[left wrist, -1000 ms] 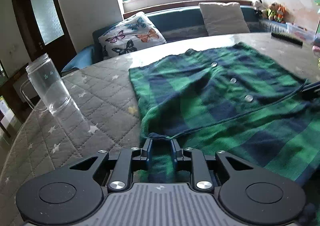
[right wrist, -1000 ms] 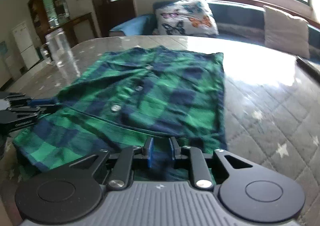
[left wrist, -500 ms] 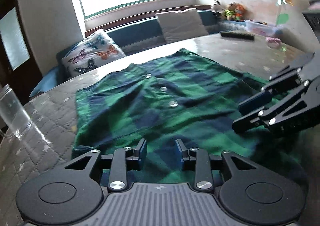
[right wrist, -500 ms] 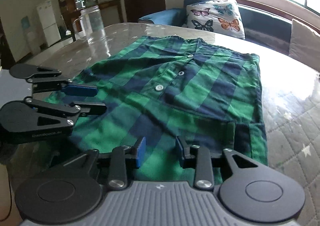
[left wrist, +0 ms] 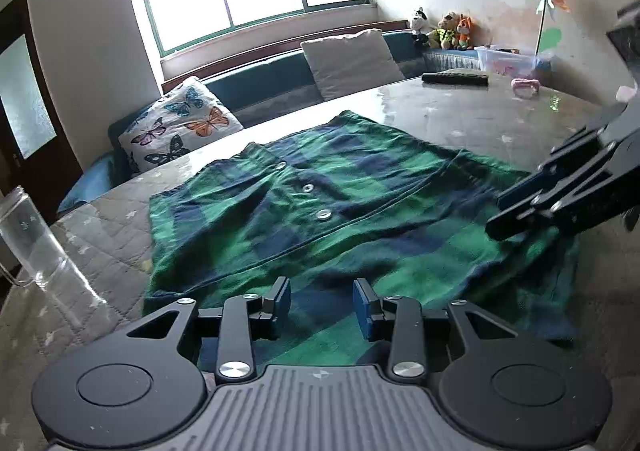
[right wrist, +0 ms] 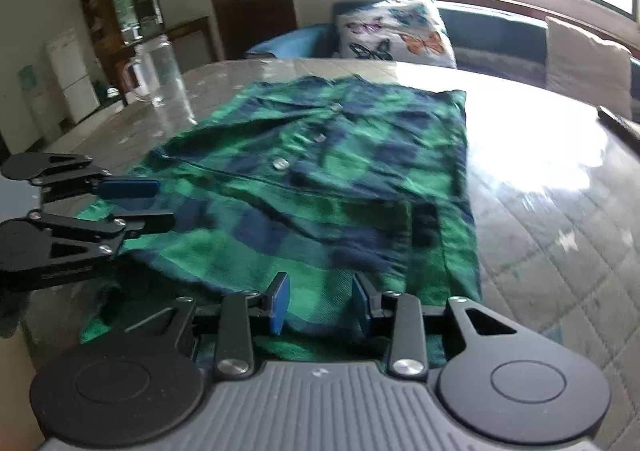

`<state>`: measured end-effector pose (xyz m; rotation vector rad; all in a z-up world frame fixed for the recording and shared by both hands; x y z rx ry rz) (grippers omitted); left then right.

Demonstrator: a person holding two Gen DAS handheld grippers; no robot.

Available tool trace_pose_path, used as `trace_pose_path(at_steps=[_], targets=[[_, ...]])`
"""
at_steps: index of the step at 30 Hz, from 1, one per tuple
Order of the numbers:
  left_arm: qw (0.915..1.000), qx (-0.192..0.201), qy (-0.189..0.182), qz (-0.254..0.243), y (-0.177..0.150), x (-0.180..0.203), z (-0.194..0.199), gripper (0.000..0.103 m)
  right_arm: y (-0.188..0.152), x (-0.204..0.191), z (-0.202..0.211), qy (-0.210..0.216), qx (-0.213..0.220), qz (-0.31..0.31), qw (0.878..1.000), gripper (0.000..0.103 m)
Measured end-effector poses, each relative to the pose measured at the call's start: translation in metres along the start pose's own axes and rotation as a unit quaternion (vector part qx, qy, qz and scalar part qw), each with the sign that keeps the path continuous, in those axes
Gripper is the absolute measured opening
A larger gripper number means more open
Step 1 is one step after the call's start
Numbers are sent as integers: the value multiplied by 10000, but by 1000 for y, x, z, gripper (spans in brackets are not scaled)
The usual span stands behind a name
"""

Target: Fold clothes

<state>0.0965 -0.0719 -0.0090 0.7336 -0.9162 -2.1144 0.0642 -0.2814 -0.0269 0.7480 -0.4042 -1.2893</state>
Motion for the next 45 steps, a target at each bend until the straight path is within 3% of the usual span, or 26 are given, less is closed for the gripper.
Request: trace_pose_path(at_steps=[13,22,25,31,39,45], targets=[[9999,-87,18,-86,-18,9,7,38,-9,2,12,-70,-10,100,9999,35],[9999,-58,36,-76,-19,11,14,38,10,-32,-5,328,206,247,9989,39],[10000,-20,54,-52,-20,7,22,43,12,-48,-16,493,143,432,9977,40],[9997,96,181,-93,-28,-9,51,46,6,-62,-16,426,70,801,9959,41],[9965,-45,111,-827,-59,-7,77,52,-6,-48,13,315,-17,1047,9940,46],[9862,64,-84,-1654,-76,24,74,54,-19,-42,29,256,-108,1425,9894,53]])
Point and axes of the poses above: each gripper's, at about its wrist camera, not at the fingertips, and z roughly against the way its jaws point, x to its right, y to its top, the point moved 3 cm from there along -z, roughly the way its jaws point
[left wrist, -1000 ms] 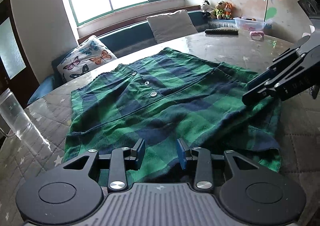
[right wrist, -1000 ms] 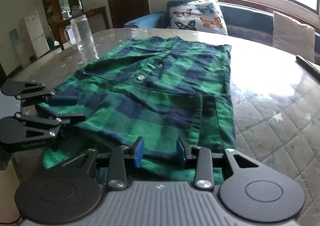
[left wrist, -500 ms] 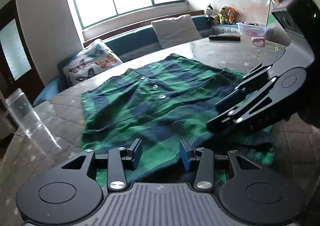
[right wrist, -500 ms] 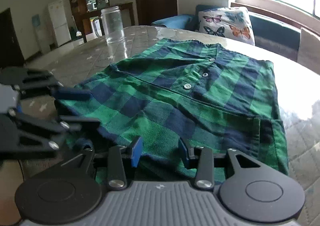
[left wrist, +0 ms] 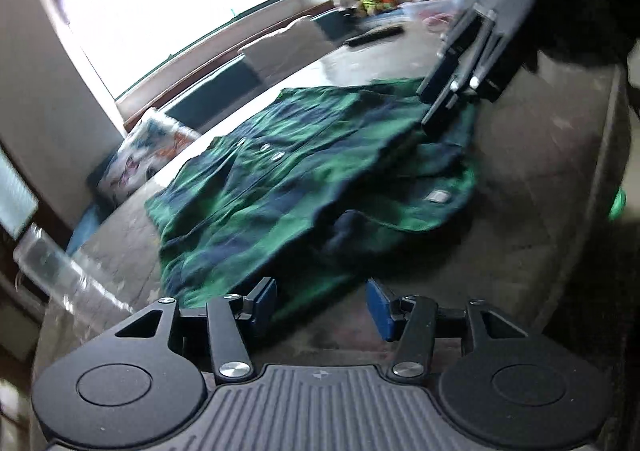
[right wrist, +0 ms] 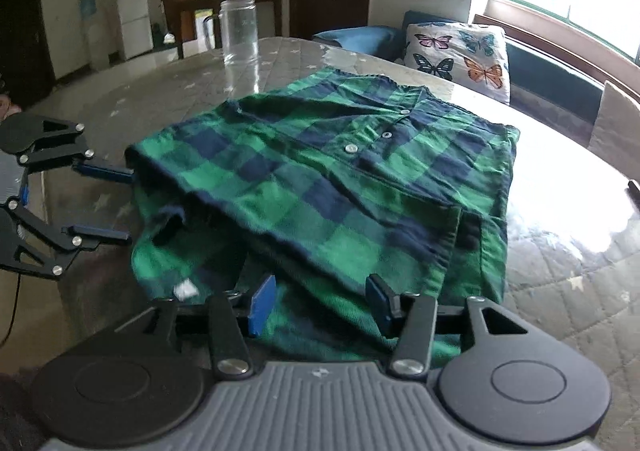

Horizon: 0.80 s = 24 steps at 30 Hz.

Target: Fold clothes

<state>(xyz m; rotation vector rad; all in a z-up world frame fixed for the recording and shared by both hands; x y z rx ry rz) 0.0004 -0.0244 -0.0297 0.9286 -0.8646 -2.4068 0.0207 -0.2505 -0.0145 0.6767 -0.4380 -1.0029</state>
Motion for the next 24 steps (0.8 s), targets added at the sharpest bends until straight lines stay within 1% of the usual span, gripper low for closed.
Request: trace_pose_path(at_steps=[2,6,7,8,9,11,13,14,15,16,17,20,24], targets=[[9999,102,-11,-132,3,5,-3,54,-5,-2,3,-2,-39,132,9999,55],[9994,266,-91,-184,9,9,-10,54,-12,-7,9,16,-69,375,9993,58],[9993,298,-112,-177,10,8,-11,51,-13,-8,10,25,-70,419,9991,61],[9992,337,-138,-150,11,8,-12,47,-15,-10,11,39,-63,472,9989,62],[9991,372,-166,-115,12,7,-12,45,-16,-11,13,53,-56,525,9986,62],[9988,430,-216,-16,15,2,-12,32,-18,-13,14,47,-40,644,9979,62],[9985,487,-214,123,20,-6,-12,26,-18,-14,14,31,-21,744,9972,62],[9983,516,-214,192,23,-9,-12,20,-18,-14,14,24,-13,783,9969,62],[9980,536,-202,273,25,-13,-12,18,-18,-14,13,26,-10,813,9967,65],[9977,544,-175,375,29,-18,-13,16,-17,-14,12,9,8,843,9964,71],[9972,551,-151,480,33,-24,-15,14,-16,-14,11,-9,27,876,9962,72],[9955,570,-118,742,42,-39,-22,12,-14,-18,8,-58,122,1054,9943,73],[9940,553,-154,935,51,-51,-32,12,-8,-18,-2,-145,231,1226,9921,71]])
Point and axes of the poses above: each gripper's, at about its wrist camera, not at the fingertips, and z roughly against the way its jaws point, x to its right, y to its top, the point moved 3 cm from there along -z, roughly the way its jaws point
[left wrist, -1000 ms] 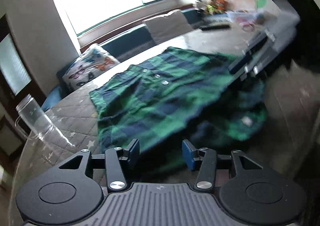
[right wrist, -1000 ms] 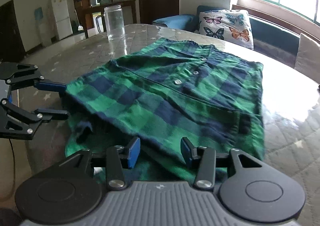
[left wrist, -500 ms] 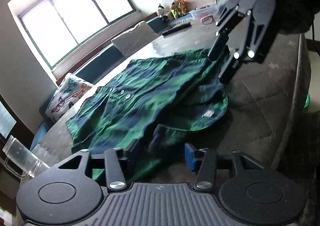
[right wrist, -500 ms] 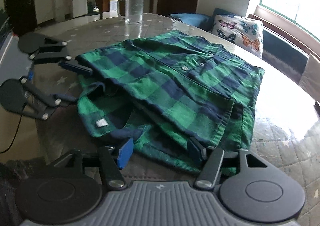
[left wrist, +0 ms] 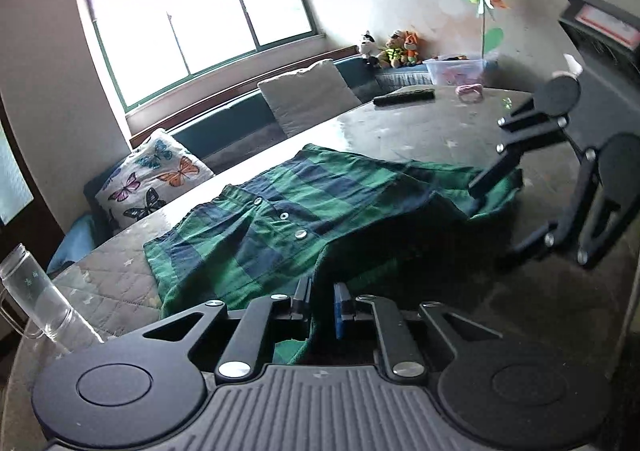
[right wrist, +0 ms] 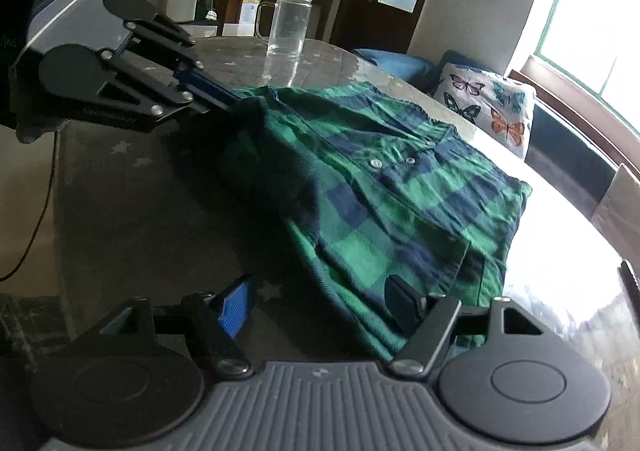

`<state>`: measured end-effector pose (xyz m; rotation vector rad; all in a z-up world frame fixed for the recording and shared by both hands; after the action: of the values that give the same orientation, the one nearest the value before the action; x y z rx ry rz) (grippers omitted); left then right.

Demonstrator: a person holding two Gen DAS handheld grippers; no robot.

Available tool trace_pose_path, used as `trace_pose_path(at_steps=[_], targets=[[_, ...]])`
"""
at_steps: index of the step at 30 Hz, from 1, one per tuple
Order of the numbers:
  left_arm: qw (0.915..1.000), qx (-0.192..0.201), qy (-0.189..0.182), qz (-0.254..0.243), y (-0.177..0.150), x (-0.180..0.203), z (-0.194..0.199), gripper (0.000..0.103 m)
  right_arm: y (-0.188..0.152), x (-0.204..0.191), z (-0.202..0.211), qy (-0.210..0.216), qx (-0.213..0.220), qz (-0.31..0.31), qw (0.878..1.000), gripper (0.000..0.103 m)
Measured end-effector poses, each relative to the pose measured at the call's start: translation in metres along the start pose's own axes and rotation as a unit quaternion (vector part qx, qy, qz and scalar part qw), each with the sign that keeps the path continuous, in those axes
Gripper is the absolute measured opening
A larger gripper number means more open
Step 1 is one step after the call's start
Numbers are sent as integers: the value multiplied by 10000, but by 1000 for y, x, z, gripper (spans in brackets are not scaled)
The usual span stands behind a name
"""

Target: Fold clothes

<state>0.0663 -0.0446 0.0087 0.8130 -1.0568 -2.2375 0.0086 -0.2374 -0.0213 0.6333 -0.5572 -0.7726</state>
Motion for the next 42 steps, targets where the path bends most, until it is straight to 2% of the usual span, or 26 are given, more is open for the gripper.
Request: trace_pose_path(at_steps=[4,5,6,8,9,12,14,17,20,27,28,31,34,42], targets=[[9999,-65,-18,117,-1,-7,-6,12,3,9,-15,-24,-66,-122,9999,61],[9999,-78,-26,129,-2,-7,-6,12,3,11,-18,3,-96,-183,9998,56],[9999,-86,-43,129,-4,-6,-5,12,3,14,-21,30,-124,-244,9996,45],[9999,-97,-46,103,-8,-5,-2,16,4,18,-21,135,-150,-406,9990,36],[9999,-96,-35,72,-9,-4,0,16,5,20,-21,195,-158,-496,9985,27],[10000,-72,50,-25,-16,-2,9,21,9,26,-20,325,-163,-745,9966,19],[9999,-80,113,-74,-22,0,15,34,13,29,-18,349,-144,-885,9954,17],[9994,-146,257,-158,-33,0,22,45,18,34,-14,340,-67,-1013,9943,15],[9986,-276,377,-258,-44,-1,26,49,23,38,-9,331,32,-1131,9930,14],[9924,-537,867,-693,-64,-12,20,49,31,40,-3,216,189,-1177,9926,14],[9918,-559,914,-699,-65,-15,18,48,31,40,-3,204,197,-1177,9926,13],[9911,-622,1014,-604,-67,-23,13,23,29,39,-3,161,212,-1222,9921,11],[9919,-533,1037,-495,-63,-23,16,11,27,37,-2,131,247,-1272,9915,7],[9935,-194,1081,-288,-48,-16,53,7,24,38,26,58,540,-1370,9891,5]])
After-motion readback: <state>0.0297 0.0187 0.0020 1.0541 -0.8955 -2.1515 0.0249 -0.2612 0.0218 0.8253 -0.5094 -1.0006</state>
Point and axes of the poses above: each gripper's, at about its wrist camera, not at the fingertips, and z roughly against the way its jaws point, x to its right, y to its top, the point moved 3 cm from there along -z, roughly the way its jaws point
